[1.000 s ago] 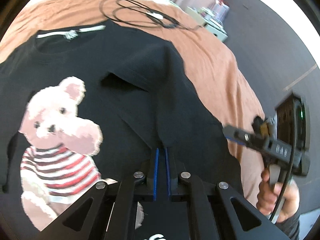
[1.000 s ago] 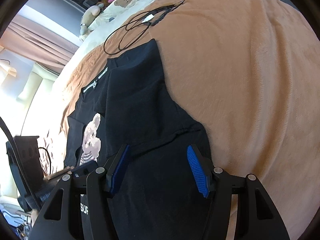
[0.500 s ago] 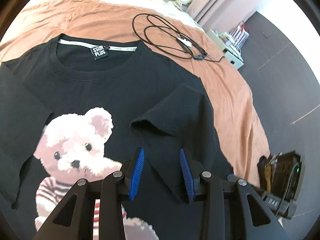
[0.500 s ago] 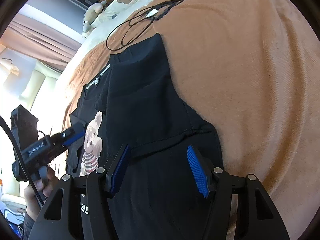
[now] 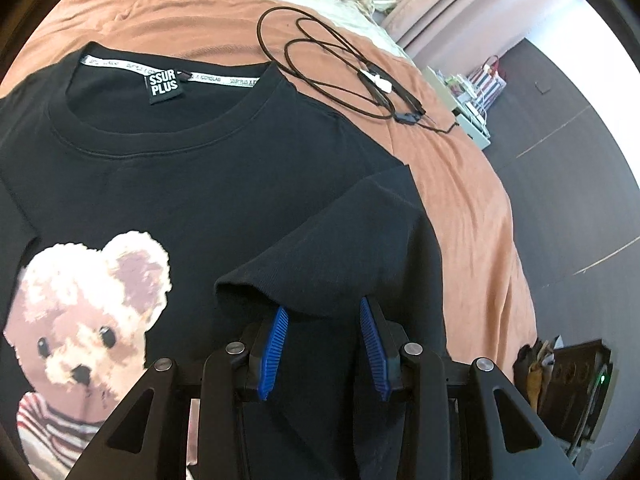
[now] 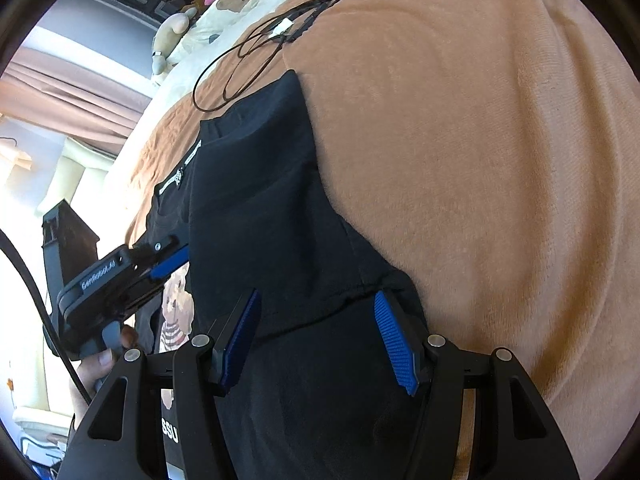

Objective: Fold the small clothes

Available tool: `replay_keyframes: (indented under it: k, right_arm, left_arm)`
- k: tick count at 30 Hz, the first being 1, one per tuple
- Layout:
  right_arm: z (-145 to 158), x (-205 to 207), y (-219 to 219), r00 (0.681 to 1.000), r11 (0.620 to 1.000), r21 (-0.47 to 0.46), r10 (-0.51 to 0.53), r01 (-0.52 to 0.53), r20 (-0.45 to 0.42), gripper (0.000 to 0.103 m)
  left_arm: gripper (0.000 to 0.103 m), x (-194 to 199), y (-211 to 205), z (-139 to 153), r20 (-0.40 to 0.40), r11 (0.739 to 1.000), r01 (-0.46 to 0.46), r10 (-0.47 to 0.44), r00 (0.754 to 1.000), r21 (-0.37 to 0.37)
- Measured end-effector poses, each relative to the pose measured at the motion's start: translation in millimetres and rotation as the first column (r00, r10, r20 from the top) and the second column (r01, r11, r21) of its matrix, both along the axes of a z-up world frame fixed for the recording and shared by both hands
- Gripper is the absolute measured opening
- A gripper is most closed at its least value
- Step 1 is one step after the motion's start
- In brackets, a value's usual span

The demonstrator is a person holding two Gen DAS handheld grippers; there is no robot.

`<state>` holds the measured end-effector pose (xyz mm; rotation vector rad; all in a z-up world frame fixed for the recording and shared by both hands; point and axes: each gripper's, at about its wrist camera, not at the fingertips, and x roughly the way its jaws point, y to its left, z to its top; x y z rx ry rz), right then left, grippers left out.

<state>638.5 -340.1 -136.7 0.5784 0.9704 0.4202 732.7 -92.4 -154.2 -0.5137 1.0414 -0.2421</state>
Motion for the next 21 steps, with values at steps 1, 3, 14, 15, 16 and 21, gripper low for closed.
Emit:
replay_keyframes:
  k: [1,3,14,15,16,21]
  right_arm:
    - [0.1,0.3,0.7,1.000,1.000,-0.002,-0.003,0.003,-0.002,0.057]
    - [0.0,1.2,0.8,1.000,1.000,-0.006,-0.005,0.005,-0.003,0.057]
    - [2.1,3.5,1.0,1.000,0.999,-0.041,-0.012,0.011,-0.006,0.050]
    - [2.5,3.6,1.4,1.000,0.999,-0.045,-0.011,0.010,-0.005,0.050]
    - [2.9,3.8,1.8,1.000,0.999,-0.048,-0.009,0.009,-0.005,0.050]
    - [3.8,5.7,2.2,1.000,0.998,-0.067,-0.003,0.003,-0.002,0.049]
  left_arm:
    - [0.039,1.0,-0.6,0.9,0.011,1.000,-0.002,0.002,1.000,0.004]
    - [0.029,2.1,-0.1,3.4,0.032,1.000,-0.006,0.006,0.999,0.006]
    - [0.005,9.6,38.0,22.6,0.033,0.995,-0.070,0.067,0.997,0.074]
    - [0.005,10.3,41.8,23.3,0.023,0.994,-0.081,0.079,0.997,0.075]
    - [0.005,10.6,44.5,22.6,0.015,0.993,-0.087,0.086,0.996,0.075]
    - [0.006,5.1,48.9,17.4,-0.011,0.996,-0.076,0.077,0.997,0.046]
